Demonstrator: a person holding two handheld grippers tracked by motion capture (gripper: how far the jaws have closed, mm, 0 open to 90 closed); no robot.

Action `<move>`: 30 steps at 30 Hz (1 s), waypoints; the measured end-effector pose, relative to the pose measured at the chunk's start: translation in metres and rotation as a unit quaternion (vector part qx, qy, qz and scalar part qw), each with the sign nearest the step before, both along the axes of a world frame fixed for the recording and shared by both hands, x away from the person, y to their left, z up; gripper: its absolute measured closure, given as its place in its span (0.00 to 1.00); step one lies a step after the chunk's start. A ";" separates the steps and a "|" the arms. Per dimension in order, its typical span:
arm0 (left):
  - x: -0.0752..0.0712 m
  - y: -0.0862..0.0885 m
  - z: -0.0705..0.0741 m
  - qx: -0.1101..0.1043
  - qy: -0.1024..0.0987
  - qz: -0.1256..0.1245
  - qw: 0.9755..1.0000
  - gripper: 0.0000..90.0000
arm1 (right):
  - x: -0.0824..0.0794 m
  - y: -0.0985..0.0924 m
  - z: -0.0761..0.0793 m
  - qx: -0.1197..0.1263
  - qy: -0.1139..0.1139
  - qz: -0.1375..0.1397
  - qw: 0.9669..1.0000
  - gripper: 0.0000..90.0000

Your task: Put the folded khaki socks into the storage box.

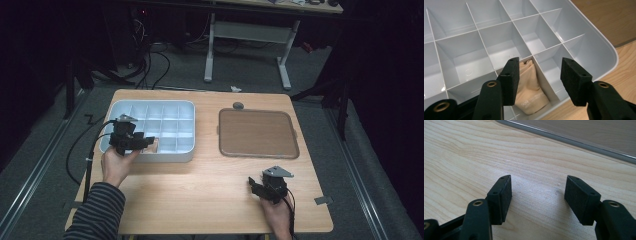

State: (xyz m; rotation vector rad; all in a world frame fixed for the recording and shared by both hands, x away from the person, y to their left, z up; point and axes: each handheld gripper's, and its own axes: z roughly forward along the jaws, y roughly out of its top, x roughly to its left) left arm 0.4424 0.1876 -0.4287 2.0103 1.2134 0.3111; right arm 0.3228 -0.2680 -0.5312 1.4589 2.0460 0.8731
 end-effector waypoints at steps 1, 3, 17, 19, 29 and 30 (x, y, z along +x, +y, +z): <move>-0.003 0.000 0.000 -0.008 -0.004 0.001 1.000 0.56 | 0.000 0.000 0.000 0.000 0.000 0.000 1.000 0.43; -0.007 0.001 0.000 -0.017 -0.005 0.000 1.000 0.56 | 0.000 0.000 0.000 0.000 0.000 0.000 1.000 0.43; -0.030 0.010 0.001 -0.043 -0.016 -0.012 0.999 0.54 | 0.000 0.000 0.000 0.000 0.000 -0.002 1.000 0.43; -0.034 0.011 0.001 -0.043 -0.021 -0.013 0.999 0.55 | 0.000 0.000 0.000 0.000 0.000 -0.002 1.000 0.43; -0.048 0.016 -0.007 -0.046 -0.021 -0.007 0.999 0.56 | 0.000 0.000 0.000 0.000 0.000 -0.003 1.000 0.43; -0.050 0.016 -0.008 -0.048 -0.020 -0.007 0.999 0.56 | 0.000 0.000 0.000 0.000 0.000 -0.002 1.000 0.43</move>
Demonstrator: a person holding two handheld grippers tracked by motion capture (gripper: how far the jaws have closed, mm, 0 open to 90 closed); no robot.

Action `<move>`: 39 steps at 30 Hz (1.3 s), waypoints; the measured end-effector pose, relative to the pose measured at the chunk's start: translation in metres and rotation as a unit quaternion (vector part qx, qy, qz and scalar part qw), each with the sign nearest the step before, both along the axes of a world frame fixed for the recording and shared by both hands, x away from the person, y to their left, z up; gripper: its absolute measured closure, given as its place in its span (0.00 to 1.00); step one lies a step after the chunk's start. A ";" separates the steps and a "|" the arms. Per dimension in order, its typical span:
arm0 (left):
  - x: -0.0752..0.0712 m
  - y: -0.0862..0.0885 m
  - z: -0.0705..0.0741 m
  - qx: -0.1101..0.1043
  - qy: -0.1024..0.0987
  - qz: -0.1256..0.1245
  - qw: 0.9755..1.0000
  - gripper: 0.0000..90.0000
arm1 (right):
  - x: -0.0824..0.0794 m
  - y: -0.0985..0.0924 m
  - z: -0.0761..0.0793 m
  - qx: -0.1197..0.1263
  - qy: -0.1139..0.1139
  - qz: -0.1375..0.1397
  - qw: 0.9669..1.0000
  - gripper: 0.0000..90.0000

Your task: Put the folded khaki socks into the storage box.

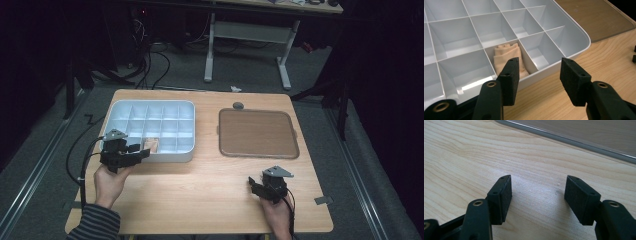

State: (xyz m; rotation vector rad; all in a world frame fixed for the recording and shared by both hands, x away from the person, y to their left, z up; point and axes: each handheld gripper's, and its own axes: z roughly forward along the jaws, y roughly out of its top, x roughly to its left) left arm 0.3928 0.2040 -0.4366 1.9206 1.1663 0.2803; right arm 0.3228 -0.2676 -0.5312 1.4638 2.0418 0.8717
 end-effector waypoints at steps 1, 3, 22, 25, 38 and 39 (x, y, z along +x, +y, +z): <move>-0.002 0.001 0.000 -0.003 0.002 -0.001 1.000 0.56 | 0.000 0.000 0.000 0.000 0.000 0.000 1.000 0.43; -0.005 0.000 0.000 -0.002 0.005 -0.003 1.000 0.55 | 0.000 0.000 0.000 0.000 0.000 0.000 1.000 0.43; -0.023 -0.012 -0.008 0.000 0.002 -0.026 1.000 0.53 | 0.000 0.000 0.000 0.000 0.000 0.000 1.000 0.43; -0.025 -0.014 -0.008 -0.003 0.002 -0.028 1.000 0.53 | 0.000 0.000 0.000 0.000 0.000 0.000 1.000 0.43; -0.037 -0.019 -0.013 -0.016 0.006 -0.049 0.999 0.52 | 0.000 0.000 0.000 0.000 0.000 0.001 1.000 0.43; -0.037 -0.019 -0.014 -0.015 0.008 -0.050 0.999 0.52 | 0.000 0.000 0.000 0.000 0.000 0.001 1.000 0.43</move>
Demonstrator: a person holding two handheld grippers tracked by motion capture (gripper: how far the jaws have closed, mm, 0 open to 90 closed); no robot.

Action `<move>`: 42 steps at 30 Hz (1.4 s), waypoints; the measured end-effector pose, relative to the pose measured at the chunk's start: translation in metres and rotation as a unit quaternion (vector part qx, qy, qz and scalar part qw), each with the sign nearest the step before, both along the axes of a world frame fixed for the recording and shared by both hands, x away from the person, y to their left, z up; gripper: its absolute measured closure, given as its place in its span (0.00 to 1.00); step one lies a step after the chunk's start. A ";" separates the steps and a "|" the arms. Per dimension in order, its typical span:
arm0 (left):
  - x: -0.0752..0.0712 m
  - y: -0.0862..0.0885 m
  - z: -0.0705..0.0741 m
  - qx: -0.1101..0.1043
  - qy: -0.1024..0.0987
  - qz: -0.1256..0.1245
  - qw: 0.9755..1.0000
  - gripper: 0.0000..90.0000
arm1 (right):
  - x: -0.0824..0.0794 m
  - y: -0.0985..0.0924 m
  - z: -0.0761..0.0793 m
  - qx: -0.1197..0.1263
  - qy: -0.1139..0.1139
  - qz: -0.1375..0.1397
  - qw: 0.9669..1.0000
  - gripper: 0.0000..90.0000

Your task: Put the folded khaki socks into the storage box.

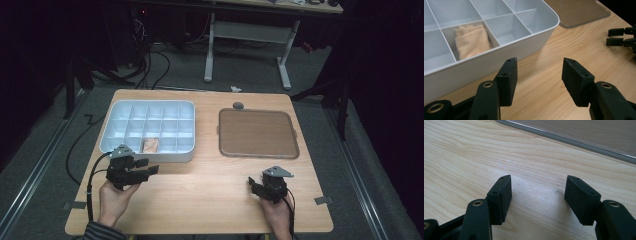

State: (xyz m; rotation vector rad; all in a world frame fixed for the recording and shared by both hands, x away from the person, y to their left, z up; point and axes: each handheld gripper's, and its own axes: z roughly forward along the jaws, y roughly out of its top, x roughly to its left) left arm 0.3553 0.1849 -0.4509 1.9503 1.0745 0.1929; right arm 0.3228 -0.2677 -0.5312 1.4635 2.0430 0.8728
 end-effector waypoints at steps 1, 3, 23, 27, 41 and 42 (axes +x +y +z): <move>-0.001 -0.001 -0.001 0.000 0.001 0.001 1.000 0.52 | 0.000 0.000 0.000 0.000 0.000 0.000 1.000 0.43; -0.002 -0.001 -0.004 -0.002 0.003 0.000 1.000 0.52 | 0.000 0.000 0.000 0.000 0.000 0.001 1.000 0.43; -0.009 -0.007 -0.024 -0.008 0.005 -0.009 1.000 0.52 | 0.000 0.000 0.000 0.000 0.000 0.002 1.000 0.43; -0.011 -0.007 -0.031 -0.008 0.010 -0.009 1.000 0.52 | 0.000 0.000 0.000 0.000 0.000 0.001 1.000 0.43; -0.011 -0.019 -0.054 0.001 0.008 -0.020 1.000 0.48 | 0.000 0.000 0.000 0.000 0.000 0.001 1.000 0.43; -0.011 -0.020 -0.056 0.003 0.009 -0.020 1.000 0.48 | 0.000 0.000 0.000 0.000 0.000 0.001 1.000 0.43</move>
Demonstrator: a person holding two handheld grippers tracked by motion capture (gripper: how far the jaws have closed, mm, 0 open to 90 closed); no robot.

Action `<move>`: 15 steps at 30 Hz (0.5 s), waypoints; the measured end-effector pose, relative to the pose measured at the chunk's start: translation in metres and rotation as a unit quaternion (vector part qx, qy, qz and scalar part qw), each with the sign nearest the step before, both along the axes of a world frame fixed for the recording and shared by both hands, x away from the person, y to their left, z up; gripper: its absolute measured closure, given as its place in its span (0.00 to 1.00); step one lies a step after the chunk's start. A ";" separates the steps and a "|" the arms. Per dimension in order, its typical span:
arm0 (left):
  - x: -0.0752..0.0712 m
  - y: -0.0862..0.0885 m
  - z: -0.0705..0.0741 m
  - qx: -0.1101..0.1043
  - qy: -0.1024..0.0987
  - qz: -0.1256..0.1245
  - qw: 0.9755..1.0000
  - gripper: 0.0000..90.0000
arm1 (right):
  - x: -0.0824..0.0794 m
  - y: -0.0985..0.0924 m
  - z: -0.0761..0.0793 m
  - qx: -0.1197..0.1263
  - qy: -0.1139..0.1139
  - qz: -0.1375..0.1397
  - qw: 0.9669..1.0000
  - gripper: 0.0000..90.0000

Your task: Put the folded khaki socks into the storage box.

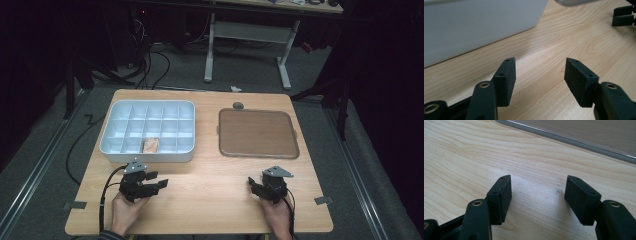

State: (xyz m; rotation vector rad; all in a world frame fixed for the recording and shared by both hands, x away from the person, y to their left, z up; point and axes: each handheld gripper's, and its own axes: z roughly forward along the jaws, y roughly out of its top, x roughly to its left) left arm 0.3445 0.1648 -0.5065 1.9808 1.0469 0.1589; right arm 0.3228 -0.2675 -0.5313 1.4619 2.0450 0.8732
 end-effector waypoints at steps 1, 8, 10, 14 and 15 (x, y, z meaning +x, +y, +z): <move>0.000 -0.001 -0.002 0.002 0.000 0.000 1.000 0.48 | 0.000 0.000 0.000 0.000 0.000 0.000 1.000 0.43; 0.002 -0.011 -0.013 0.023 0.001 0.011 1.000 0.48 | 0.000 0.000 0.000 0.000 0.000 0.000 1.000 0.43; 0.003 -0.012 -0.014 0.020 -0.004 0.018 1.000 0.48 | 0.000 0.000 0.000 0.000 0.000 0.000 1.000 0.43; 0.006 -0.014 -0.015 0.029 -0.006 0.024 0.999 0.48 | 0.000 0.000 0.000 0.000 0.000 0.000 1.000 0.43; 0.006 -0.014 -0.016 0.031 -0.008 0.026 0.999 0.47 | 0.000 0.000 0.000 0.000 0.000 0.000 1.000 0.43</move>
